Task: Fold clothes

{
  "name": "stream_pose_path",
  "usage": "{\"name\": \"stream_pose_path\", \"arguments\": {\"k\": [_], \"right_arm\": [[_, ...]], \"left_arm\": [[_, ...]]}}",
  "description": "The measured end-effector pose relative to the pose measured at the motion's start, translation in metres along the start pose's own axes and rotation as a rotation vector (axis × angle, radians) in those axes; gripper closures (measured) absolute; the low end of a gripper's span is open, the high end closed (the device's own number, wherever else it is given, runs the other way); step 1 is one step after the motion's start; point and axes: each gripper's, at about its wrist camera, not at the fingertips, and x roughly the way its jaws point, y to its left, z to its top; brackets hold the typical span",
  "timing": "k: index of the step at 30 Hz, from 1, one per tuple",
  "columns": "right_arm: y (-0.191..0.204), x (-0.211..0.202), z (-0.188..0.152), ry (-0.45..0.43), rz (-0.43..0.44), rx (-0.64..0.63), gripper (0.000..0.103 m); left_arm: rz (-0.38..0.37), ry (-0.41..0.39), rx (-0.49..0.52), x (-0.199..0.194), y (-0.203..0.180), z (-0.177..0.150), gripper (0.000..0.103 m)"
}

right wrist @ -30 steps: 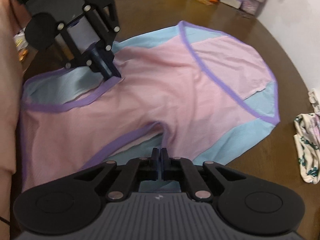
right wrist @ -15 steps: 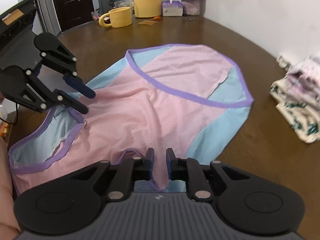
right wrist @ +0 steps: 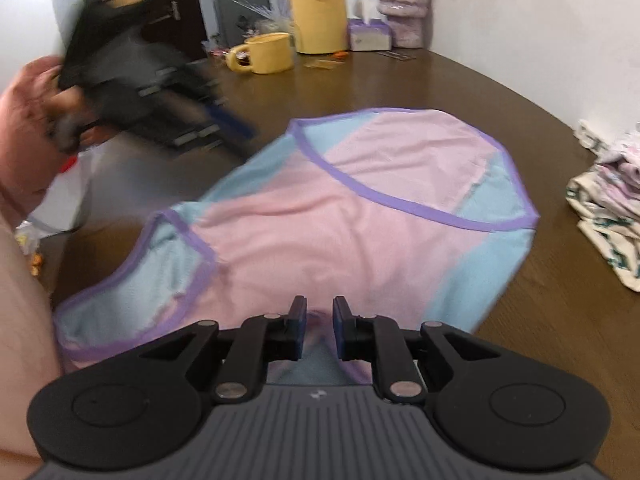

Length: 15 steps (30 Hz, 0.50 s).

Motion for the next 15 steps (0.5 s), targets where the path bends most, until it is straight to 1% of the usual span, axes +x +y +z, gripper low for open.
{"name": "stream_pose_path", "arguments": {"k": [1, 3, 5, 6, 8, 10, 12, 13, 14, 15], "right_arm": [[0.006, 0.001, 0.000, -0.001, 0.012, -0.001, 0.080], [0.020, 0.006, 0.000, 0.003, 0.040, -0.005, 0.074], [0.035, 0.010, -0.003, 0.010, 0.061, -0.013, 0.072], [0.042, 0.012, -0.004, 0.014, 0.071, -0.017, 0.072], [0.052, 0.018, -0.007, 0.026, 0.086, -0.011, 0.072], [0.058, 0.022, -0.009, 0.040, 0.092, -0.003, 0.071], [0.062, 0.026, -0.011, 0.050, 0.090, 0.008, 0.070], [0.063, 0.027, -0.012, 0.052, 0.088, 0.012, 0.068], [0.064, 0.027, -0.012, 0.053, 0.086, 0.018, 0.068], [0.065, 0.027, -0.012, 0.054, 0.081, 0.024, 0.068]], "left_arm": [[0.020, 0.018, -0.018, 0.007, 0.011, 0.004, 0.080], [0.029, 0.047, -0.039, 0.022, 0.030, 0.011, 0.080], [0.017, 0.057, -0.023, 0.033, 0.038, 0.016, 0.080], [0.011, 0.055, -0.005, 0.037, 0.039, 0.017, 0.080], [-0.010, 0.039, 0.063, 0.041, 0.035, 0.018, 0.080], [-0.027, 0.048, 0.123, 0.046, 0.035, 0.018, 0.080], [-0.028, 0.067, 0.171, 0.050, 0.034, 0.017, 0.080], [-0.027, 0.077, 0.195, 0.053, 0.034, 0.017, 0.083], [-0.025, 0.089, 0.215, 0.055, 0.034, 0.017, 0.092], [-0.018, 0.099, 0.229, 0.057, 0.035, 0.017, 0.097]]}}
